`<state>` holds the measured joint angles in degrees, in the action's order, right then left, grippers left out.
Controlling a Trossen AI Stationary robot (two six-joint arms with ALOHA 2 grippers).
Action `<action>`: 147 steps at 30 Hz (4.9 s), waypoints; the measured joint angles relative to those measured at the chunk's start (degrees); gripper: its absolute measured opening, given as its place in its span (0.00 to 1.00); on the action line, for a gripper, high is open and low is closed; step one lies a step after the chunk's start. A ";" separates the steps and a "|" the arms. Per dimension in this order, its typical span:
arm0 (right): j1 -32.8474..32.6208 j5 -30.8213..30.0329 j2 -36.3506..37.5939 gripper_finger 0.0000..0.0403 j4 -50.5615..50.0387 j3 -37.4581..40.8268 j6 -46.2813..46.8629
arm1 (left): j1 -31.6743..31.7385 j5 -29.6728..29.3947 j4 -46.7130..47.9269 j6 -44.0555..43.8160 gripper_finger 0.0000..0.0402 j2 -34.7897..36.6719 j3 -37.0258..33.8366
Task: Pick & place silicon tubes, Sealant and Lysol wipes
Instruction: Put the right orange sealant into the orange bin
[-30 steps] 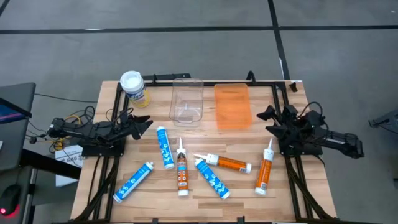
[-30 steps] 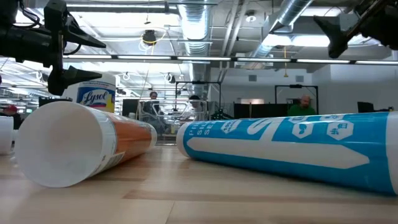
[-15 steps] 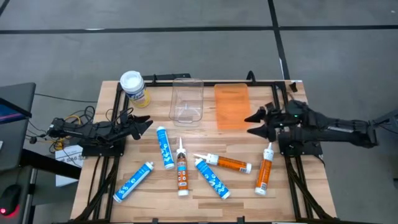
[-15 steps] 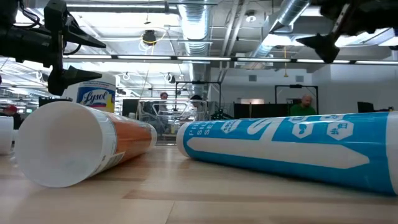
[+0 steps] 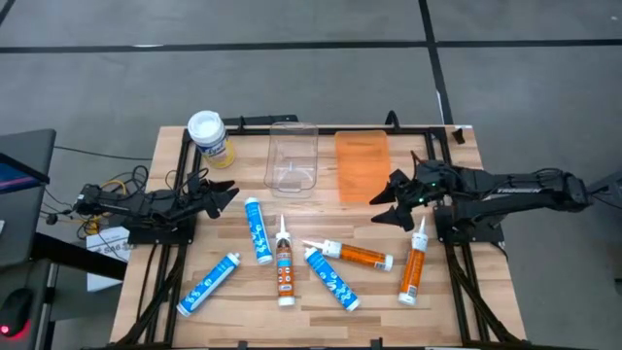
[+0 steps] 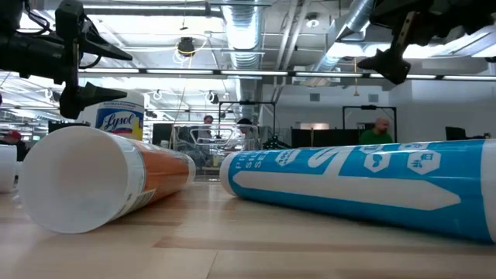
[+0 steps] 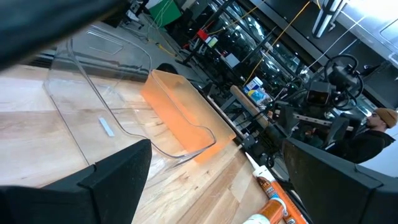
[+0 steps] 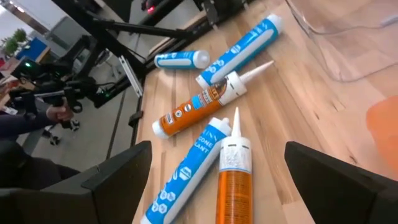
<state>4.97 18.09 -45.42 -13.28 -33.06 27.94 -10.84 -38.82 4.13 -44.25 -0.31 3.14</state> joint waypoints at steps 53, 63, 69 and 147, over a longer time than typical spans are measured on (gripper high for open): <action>-35.59 -21.24 -6.81 0.89 -54.08 -19.67 50.05 | -0.01 0.04 0.27 -0.03 0.88 -0.01 -0.03; -39.89 -20.85 -6.81 0.89 -52.35 -19.63 50.14 | 0.01 0.04 0.27 -0.07 0.88 0.01 -0.04; -40.63 -20.83 -6.81 0.89 -49.78 -19.61 50.13 | -0.01 0.04 0.27 -0.16 0.88 -0.01 -0.04; -49.81 -18.52 -22.49 0.89 -44.96 -10.47 90.12 | 0.01 0.06 0.16 -0.09 0.88 0.02 -0.07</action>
<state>-44.84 -0.43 -67.90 -58.24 -43.53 118.06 -10.83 -38.77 4.29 -44.34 -0.30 3.07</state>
